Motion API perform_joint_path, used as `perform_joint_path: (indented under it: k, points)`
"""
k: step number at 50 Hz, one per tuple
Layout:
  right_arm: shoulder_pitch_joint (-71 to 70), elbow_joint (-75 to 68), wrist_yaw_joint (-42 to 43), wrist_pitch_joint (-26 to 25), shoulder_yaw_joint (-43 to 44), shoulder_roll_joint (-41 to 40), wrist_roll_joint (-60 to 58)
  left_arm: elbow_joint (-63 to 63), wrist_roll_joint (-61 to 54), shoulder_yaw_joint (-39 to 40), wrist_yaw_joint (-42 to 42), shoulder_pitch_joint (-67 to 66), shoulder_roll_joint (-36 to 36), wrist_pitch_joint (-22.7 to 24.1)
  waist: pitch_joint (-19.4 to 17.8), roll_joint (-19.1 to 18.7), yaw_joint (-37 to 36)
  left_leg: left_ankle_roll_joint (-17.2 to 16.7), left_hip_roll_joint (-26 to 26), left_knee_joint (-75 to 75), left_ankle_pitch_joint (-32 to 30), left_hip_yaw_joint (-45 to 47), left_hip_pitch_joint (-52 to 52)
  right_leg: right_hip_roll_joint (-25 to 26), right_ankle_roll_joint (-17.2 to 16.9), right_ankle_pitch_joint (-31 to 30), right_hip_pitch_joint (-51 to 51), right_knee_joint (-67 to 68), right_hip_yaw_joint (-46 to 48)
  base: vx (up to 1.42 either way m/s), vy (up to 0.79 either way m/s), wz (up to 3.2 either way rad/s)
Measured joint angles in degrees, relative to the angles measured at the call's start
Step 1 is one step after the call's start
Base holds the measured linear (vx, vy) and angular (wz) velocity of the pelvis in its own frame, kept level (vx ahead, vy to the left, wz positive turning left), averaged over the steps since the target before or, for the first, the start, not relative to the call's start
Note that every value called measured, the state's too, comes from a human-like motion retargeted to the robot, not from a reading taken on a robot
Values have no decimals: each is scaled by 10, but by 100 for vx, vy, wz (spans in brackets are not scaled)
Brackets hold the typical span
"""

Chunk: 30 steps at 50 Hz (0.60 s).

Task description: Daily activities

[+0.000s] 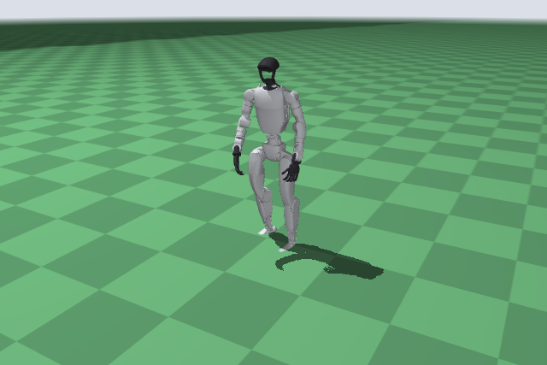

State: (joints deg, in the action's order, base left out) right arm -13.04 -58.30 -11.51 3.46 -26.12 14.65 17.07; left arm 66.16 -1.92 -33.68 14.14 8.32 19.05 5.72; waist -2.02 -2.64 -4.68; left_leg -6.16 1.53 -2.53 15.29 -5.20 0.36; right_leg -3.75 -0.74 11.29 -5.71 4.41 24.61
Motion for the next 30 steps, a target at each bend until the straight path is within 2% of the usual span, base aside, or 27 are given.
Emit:
perform_joint_path:
  k: [20,30]
  points:
    - [129,10,30,12,109,30,-62,52,48,99,18,-113,14,8,-4,5,6,-8,-2,0,10,7,15,3,-20,-9,-24,-25,-4,0,0,0]
    - [134,3,50,16,91,18,-58,51,31,96,2,-104,3,13,-7,5,-5,-3,-6,0,10,5,18,-2,-18,-3,-26,-24,-5,0,0,0]
